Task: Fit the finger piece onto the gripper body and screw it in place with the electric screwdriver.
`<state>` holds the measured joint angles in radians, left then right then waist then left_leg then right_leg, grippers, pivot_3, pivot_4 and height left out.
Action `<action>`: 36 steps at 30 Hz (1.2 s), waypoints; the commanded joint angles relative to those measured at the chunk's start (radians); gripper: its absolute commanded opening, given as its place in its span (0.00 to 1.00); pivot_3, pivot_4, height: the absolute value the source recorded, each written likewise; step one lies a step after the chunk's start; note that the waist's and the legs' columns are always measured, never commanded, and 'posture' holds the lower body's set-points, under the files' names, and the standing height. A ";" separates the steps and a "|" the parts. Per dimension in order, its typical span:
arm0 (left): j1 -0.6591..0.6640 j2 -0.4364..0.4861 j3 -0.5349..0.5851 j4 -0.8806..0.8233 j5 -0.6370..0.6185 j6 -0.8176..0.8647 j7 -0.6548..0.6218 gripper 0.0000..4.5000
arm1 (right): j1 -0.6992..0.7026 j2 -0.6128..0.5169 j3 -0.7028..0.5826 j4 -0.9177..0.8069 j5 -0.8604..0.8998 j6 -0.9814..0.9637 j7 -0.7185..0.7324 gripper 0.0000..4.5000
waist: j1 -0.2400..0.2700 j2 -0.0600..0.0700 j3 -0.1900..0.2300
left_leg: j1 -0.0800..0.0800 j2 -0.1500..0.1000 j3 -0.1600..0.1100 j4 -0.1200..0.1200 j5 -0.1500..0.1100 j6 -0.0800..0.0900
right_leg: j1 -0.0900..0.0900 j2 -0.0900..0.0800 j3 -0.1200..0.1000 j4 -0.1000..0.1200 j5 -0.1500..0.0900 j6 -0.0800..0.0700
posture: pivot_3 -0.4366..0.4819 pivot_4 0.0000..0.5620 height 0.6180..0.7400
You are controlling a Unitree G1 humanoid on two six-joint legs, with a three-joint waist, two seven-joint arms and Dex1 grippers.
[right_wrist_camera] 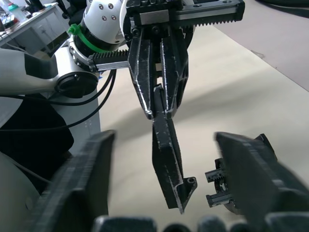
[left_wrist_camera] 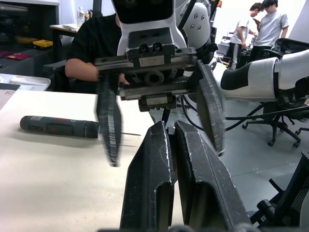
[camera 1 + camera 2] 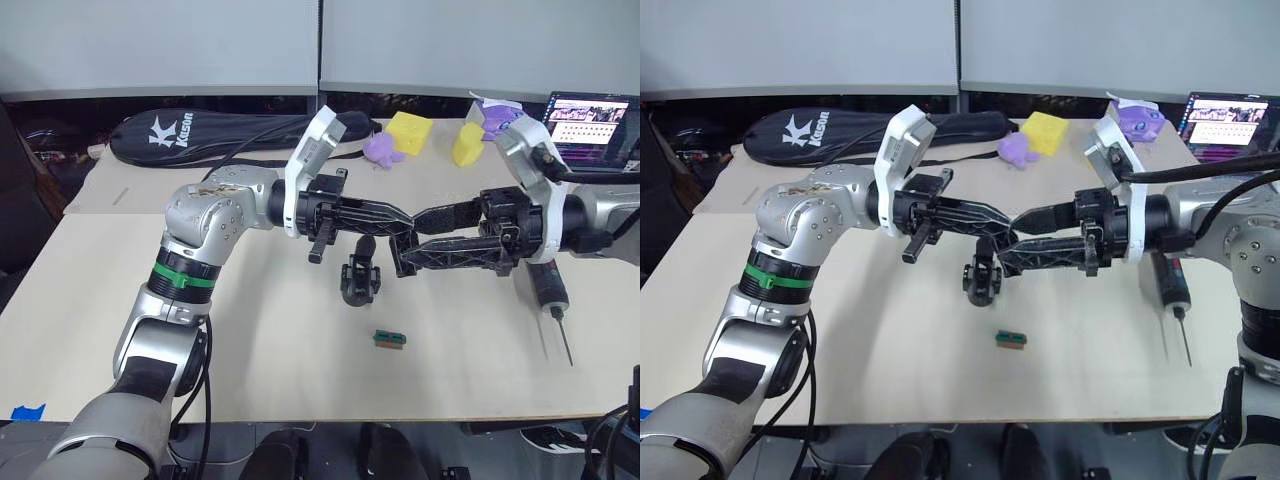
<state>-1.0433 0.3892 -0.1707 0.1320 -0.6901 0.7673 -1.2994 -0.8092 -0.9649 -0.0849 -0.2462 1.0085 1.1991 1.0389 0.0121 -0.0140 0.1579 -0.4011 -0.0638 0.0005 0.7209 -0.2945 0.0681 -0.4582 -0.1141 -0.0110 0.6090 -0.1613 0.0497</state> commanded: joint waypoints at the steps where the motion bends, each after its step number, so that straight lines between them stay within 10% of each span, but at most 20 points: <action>1: 0.000 -0.002 0.029 -0.039 -0.009 0.003 0.012 0.00 | -0.021 0.006 0.009 -0.018 -0.009 -0.028 0.022 0.42 | 0.000 0.000 0.000 | 0.000 0.000 0.000 0.000 0.000 0.000 | 0.000 0.000 0.000 0.000 0.000 0.000 | 0.48 0.27 0.86; 6: -0.001 -0.002 0.028 -0.032 -0.008 0.004 0.013 0.00 | -0.002 0.017 0.030 -0.037 -0.031 -0.049 0.027 0.06 | 0.000 0.000 0.000 | 0.000 0.000 0.000 0.000 0.000 0.000 | 0.000 0.000 0.000 0.000 0.000 0.000 | 0.48 0.27 0.86; 9: -0.003 -0.001 0.029 -0.028 -0.007 0.006 0.013 0.00 | 0.009 0.017 0.028 -0.041 -0.043 -0.057 0.026 0.07 | 0.001 0.000 0.000 | 0.000 0.000 0.000 0.000 0.000 0.000 | 0.000 0.000 0.000 0.000 0.000 0.000 | 0.48 0.27 0.86; 14: -0.005 0.000 0.029 -0.026 -0.006 0.008 0.013 0.00 | 0.007 0.022 0.026 -0.036 -0.057 -0.064 0.021 0.52 | 0.000 0.000 0.000 | 0.000 0.000 0.000 0.000 0.000 0.000 | 0.000 0.000 0.000 0.000 0.000 0.000 | 0.48 0.27 0.86; 19: -0.004 0.002 0.027 -0.026 -0.003 0.008 0.012 0.00 | 0.000 0.028 0.025 -0.029 -0.048 -0.051 0.033 0.52 | 0.000 0.000 0.000 | 0.000 0.000 0.000 0.000 0.000 0.000 | 0.000 0.000 0.000 0.000 0.000 0.000 | 0.48 0.27 0.86; 25: -0.009 -0.005 0.031 -0.021 -0.007 0.015 0.021 0.00 | -0.009 0.048 0.046 -0.034 -0.062 -0.061 0.033 0.10 | 0.000 0.000 0.000 | 0.000 0.000 0.000 0.000 0.000 0.000 | 0.000 0.000 0.000 0.000 0.000 0.000 | 0.48 0.27 0.86; 32: -0.003 0.005 0.029 -0.017 -0.005 0.019 0.010 0.00 | 0.007 0.043 0.052 -0.052 -0.098 -0.100 0.056 0.07 | 0.000 0.000 0.000 | 0.000 0.000 0.000 0.000 0.000 0.000 | 0.000 0.000 0.000 0.000 0.000 0.000 | 0.48 0.27 0.86; 36: -0.007 0.063 0.062 0.023 -0.032 0.054 -0.048 0.36 | 0.046 0.040 0.047 -0.082 -0.144 -0.182 0.067 0.07 | -0.001 0.000 0.000 | 0.000 0.000 0.000 0.000 0.000 0.000 | 0.000 0.001 -0.001 0.000 0.000 0.000 | 0.48 0.27 0.86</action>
<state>-1.0372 0.4197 -0.1485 0.1523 -0.7061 0.8134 -1.3096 -0.7669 -0.9153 -0.0179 -0.2946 0.8828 1.0774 1.0890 0.0114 -0.0140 0.1579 -0.4009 -0.0640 0.0004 0.7211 -0.2943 0.0676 -0.4586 -0.1136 -0.0118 0.6095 -0.1613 0.0498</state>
